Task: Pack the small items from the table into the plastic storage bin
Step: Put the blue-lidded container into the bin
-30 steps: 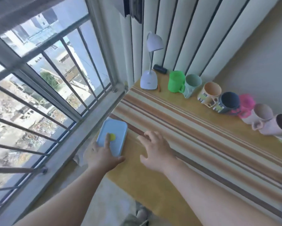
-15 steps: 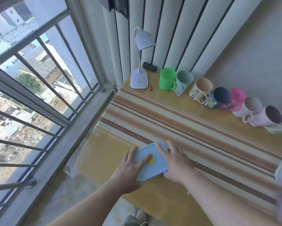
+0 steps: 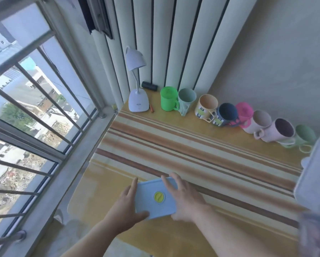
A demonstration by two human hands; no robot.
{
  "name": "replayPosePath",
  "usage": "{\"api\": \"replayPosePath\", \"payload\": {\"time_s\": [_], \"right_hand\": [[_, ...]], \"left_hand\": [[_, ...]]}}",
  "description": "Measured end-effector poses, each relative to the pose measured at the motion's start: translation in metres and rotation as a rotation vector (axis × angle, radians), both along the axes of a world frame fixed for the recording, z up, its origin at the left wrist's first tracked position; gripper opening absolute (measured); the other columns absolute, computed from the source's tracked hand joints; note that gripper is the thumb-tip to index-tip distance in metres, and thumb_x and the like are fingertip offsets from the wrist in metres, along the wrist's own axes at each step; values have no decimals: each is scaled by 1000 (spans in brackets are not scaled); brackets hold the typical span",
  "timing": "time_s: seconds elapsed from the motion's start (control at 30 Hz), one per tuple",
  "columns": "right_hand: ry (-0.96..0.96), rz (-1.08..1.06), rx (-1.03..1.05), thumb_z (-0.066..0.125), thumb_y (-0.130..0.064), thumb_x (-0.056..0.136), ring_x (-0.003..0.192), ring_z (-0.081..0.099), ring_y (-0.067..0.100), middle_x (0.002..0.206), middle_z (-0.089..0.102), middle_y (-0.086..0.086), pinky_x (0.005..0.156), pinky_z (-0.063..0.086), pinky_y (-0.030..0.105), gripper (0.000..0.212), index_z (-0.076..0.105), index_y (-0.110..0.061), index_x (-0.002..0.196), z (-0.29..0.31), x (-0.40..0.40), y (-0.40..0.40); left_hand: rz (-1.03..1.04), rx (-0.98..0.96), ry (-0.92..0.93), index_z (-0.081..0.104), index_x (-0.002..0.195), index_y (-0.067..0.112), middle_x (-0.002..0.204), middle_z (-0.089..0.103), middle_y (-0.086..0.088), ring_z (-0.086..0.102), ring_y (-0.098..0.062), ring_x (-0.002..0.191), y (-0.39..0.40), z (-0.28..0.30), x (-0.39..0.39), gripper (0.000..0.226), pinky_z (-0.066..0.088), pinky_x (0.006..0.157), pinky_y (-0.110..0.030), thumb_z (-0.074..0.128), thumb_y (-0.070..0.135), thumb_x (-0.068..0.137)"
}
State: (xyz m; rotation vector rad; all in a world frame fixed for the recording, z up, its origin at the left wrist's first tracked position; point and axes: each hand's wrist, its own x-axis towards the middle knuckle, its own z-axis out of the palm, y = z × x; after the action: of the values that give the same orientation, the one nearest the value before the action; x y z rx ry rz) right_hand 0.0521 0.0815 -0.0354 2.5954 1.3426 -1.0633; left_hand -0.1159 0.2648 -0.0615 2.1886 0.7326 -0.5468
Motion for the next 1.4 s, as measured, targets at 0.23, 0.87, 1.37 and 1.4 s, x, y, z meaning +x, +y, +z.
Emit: {"api": "replayPosePath", "payload": {"time_s": [0.23, 0.87, 1.37, 1.4], "right_hand": [[71, -85, 2, 83, -28, 74, 151, 28, 30, 169, -22, -8, 106, 47, 42, 132, -17, -49, 157, 3, -2, -2], [-285, -662, 328, 80, -54, 54, 124, 58, 18, 153, 4, -17, 89, 50, 29, 126, -3, -60, 148, 207, 61, -306], [-28, -620, 197, 80, -60, 49, 142, 42, 11, 160, -2, -22, 101, 52, 33, 135, -2, -62, 156, 163, 69, -624], [16, -580, 199, 80, -60, 50, 142, 43, 11, 158, -3, -24, 102, 50, 32, 133, -1, -61, 156, 151, 65, -629]], "left_hand": [[-55, -107, 113, -22, 155, 40, 131, 50, 5, 58, -17, 107, 1, 9, 12, 147, 52, 85, -29, 83, 57, 53], [-530, -125, -455, 4, 145, 69, 112, 48, 49, 58, 19, 91, -219, 226, 193, 116, 46, 81, -11, 85, 61, 63], [-775, 63, 6, -5, 160, 26, 135, 57, -15, 60, -30, 104, -556, 188, 226, 92, 50, 85, -37, 57, 40, 93], [-814, 79, 86, -13, 160, 27, 137, 55, -17, 59, -31, 109, -564, 185, 218, 97, 48, 87, -36, 58, 40, 94]]}}
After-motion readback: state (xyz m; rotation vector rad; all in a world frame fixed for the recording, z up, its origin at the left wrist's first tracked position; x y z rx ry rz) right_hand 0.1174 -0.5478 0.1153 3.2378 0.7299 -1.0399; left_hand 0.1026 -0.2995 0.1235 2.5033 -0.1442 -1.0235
